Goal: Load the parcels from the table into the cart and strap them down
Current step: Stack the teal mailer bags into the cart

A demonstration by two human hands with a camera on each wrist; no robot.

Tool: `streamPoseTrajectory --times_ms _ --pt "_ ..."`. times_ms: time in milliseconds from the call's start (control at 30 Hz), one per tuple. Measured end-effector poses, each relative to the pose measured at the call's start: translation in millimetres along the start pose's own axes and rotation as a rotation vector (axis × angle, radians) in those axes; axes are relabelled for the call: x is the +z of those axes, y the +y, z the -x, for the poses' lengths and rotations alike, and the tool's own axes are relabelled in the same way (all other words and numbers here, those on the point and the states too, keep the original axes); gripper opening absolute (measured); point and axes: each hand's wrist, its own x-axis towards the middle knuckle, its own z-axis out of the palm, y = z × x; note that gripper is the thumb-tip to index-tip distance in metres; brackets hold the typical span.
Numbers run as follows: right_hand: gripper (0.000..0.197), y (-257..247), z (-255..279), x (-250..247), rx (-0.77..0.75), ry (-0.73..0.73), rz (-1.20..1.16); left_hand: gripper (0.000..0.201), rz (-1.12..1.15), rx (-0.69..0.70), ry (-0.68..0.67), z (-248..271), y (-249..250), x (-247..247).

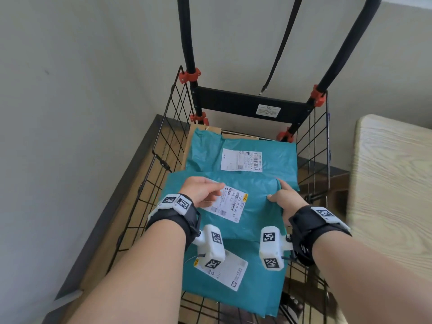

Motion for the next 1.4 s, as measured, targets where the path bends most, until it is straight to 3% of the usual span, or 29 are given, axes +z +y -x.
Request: streamPoseTrajectory --times_ms 133,200,267,400,467,533,600,800,900,1067,1400 --pt "0.061 5.9 -6.9 -12.6 0.017 0.143 0.203 0.026 -0.452 0.107 0.206 -17.0 -12.2 9.0" --pt "0.047 11.7 -7.2 -18.2 0.049 0.227 0.267 0.043 -0.579 0.119 0.160 -22.9 -17.7 17.5" --pt "0.046 12.0 -0.7 -19.5 0.049 0.302 0.390 0.056 -0.678 0.116 0.117 -26.3 -21.3 28.0" --pt "0.046 5.7 18.5 -11.8 -0.276 0.442 0.870 0.062 -0.777 0.096 0.146 -31.2 -28.4 41.5" --pt "0.042 3.0 23.6 -3.0 -0.381 0.308 1.025 0.063 -0.791 0.110 0.162 -34.3 -29.6 43.0" --pt "0.045 5.8 21.0 4.2 -0.309 0.097 1.097 0.064 -0.820 0.119 0.160 -36.4 -28.8 44.1" --pt "0.044 9.6 15.5 6.1 -0.239 0.042 1.085 0.064 -0.855 0.120 0.149 -38.0 -28.8 46.7" --pt "0.029 8.2 13.7 5.6 -0.201 0.027 1.089 0.060 -0.909 0.108 0.155 -39.2 -31.0 56.0" --pt "0.025 -2.7 20.4 5.4 -0.222 0.042 1.154 0.049 -0.964 0.140 0.160 -34.7 -21.9 58.5" --pt "0.027 -15.2 42.7 7.5 -0.319 0.078 1.285 0.034 -1.015 0.214 0.180 -17.3 -9.4 65.5" --pt "0.031 -28.7 95.0 -15.8 -0.530 0.191 1.359 0.027 -1.072 0.341 0.142 34.6 18.6 89.0"
